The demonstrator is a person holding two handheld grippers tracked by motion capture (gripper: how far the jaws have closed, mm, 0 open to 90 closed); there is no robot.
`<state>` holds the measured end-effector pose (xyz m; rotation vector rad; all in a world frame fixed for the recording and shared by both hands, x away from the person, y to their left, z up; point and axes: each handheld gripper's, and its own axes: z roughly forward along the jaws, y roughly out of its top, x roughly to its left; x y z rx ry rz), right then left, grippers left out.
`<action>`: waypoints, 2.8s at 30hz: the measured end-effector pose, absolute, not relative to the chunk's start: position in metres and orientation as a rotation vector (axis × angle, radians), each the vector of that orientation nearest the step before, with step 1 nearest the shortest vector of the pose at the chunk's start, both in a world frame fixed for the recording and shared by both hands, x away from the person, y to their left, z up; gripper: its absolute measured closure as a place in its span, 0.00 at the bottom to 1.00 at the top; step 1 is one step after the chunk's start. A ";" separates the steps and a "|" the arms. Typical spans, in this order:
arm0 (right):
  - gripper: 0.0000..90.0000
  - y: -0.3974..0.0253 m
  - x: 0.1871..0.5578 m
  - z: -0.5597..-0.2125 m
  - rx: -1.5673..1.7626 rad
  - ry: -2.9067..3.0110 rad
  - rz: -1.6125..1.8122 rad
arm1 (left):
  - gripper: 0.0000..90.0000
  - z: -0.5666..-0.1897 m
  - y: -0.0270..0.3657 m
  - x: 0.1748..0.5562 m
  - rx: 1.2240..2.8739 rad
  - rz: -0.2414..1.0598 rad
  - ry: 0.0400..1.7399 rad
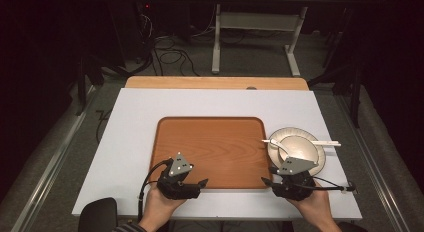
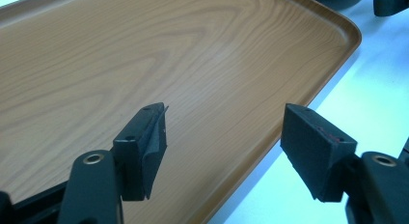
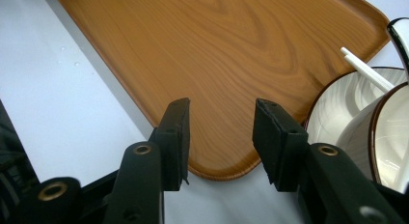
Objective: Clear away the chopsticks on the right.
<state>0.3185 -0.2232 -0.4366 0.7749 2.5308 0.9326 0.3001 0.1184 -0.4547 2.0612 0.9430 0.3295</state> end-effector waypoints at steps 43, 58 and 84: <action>0.70 -0.268 0.321 -0.395 0.882 2.313 1.073 | 0.37 -0.454 0.122 0.300 2.053 0.336 0.951; 0.70 -0.288 0.368 -0.368 1.026 2.275 1.065 | 0.37 -0.453 0.123 0.300 2.047 0.330 0.952; 0.79 -0.338 0.444 -0.389 1.234 2.363 0.496 | 0.37 -0.455 0.122 0.302 2.050 0.322 0.962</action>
